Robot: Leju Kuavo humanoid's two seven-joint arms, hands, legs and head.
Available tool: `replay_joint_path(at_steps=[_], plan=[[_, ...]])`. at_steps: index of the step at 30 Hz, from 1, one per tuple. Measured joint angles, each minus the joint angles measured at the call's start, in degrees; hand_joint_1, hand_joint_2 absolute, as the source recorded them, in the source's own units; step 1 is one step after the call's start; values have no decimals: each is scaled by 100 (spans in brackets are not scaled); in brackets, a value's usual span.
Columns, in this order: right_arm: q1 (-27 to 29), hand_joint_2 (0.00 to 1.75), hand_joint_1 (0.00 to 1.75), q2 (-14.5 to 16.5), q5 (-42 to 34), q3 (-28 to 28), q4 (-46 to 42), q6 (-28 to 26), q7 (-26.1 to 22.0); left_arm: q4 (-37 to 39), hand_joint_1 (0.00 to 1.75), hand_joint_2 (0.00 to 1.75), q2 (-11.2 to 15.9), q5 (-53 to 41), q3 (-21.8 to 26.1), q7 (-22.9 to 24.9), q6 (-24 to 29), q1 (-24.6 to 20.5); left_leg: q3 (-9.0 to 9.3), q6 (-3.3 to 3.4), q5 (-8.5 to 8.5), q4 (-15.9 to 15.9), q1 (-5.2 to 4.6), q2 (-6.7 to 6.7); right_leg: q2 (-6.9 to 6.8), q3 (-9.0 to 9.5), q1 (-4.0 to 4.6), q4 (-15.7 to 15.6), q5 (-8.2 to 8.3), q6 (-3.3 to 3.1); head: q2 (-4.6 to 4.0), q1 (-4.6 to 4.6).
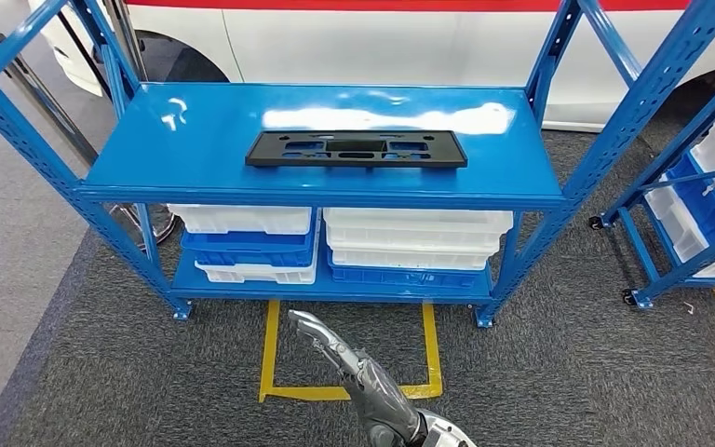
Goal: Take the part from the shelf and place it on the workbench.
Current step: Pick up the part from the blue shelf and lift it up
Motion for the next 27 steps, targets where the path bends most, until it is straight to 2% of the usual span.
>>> replay_joint_path(at_steps=[1,3,5,7,9,10,11,12,13,15,16,18,20,21,22,24,25,26,27], plan=[[-4,0,0,0,2,2,-1,-1,1,1,0,0,-1,0,2,0,-4,-4,47,31,9,-115,-11,-10,2,-12,10,18,-9,31,0,2],[-10,0,0,0,7,7,-3,-1,2,2,0,0,-1,1,7,0,-18,-7,44,115,7,-125,-24,-24,6,-16,14,11,-1,86,0,5],[-18,0,0,0,12,11,-9,-1,2,3,0,0,-1,2,13,0,-51,-4,51,197,32,-159,-14,-15,2,-54,-2,110,-86,138,0,5],[-28,0,0,-1,20,11,-15,-1,2,3,0,0,-1,2,24,0,-87,-10,54,266,46,-183,-9,-6,-6,-295,-13,634,-390,177,0,7],[-33,0,0,-5,24,11,-16,-1,2,3,0,0,-1,3,44,0,-105,-15,51,295,39,-182,-27,-4,-8,-672,-11,1398,-703,194,0,7],[-33,0,0,-8,25,11,-15,0,3,3,0,0,-1,4,54,0,-110,-12,55,302,33,-181,-39,-3,-8,-788,-10,1612,-732,190,0,7],[-33,0,0,-10,25,12,-15,1,3,3,0,0,-1,4,62,0,-113,-10,64,305,26,-180,-51,-4,-8,-807,-7,1619,-650,174,0,7],[-34,0,0,-13,25,13,-15,2,4,3,0,0,-2,4,69,-1,-114,-9,81,307,16,-180,-64,-9,-8,-702,0,1379,-464,143,0,7],[-37,0,0,-14,25,13,-15,2,5,3,0,0,-3,4,74,-3,-116,-9,103,306,4,-181,-74,-14,-9,-513,17,977,-239,97,0,7],[-49,0,0,-15,25,14,-16,3,6,4,0,0,-13,4,81,-9,-123,-9,133,281,-22,-183,-96,-19,-23,-162,64,251,7,4,0,7],[-54,0,0,-15,26,14,-17,4,6,5,0,0,-18,4,85,-11,-127,-10,138,257,-32,-186,-98,-18,-27,-81,86,74,25,-24,0,6],[-58,0,0,-16,30,16,-20,5,6,5,0,0,-22,4,92,-13,-134,-19,152,196,-43,-211,-95,-10,-21,-54,104,-8,1,-47,0,7],[-58,0,0,-14,32,20,-28,5,5,4,0,0,-21,4,96,-14,-138,-27,165,141,-103,-166,-93,-7,-19,31,61,-105,23,-77,0,5],[-62,0,0,-13,33,23,-32,8,4,4,0,0,-20,5,97,-14,-141,-32,107,118,-194,-16,-96,-9,-24,84,35,-162,34,-96,0,1],[-65,0,0,-11,35,26,-34,11,5,4,0,0,-20,5,98,-15,-142,-32,-24,98,-334,255,-89,-12,-33,134,16,-200,36,-111,0,-2],[-68,0,0,-12,38,31,-33,16,9,5,0,0,-20,7,100,-15,-145,-28,-458,58,-638,1031,-73,-14,-41,177,19,-211,-3,-133,0,-7],[-65,0,0,-13,40,32,-32,15,11,5,0,0,-20,7,101,-15,-147,-19,-641,39,-688,1315,-63,-12,-36,199,21,-208,-30,-134,0,-7],[-61,0,0,-13,42,32,-31,9,15,5,0,0,-18,7,101,-15,-149,-8,-733,25,-618,1404,-53,-10,-28,234,21,-204,-63,-128,0,-7],[-58,0,0,-13,45,32,-31,-1,19,5,0,0,-14,6,102,-15,-150,2,-697,16,-422,1241,-45,-9,-17,283,18,-200,-103,-116,0,-8]])
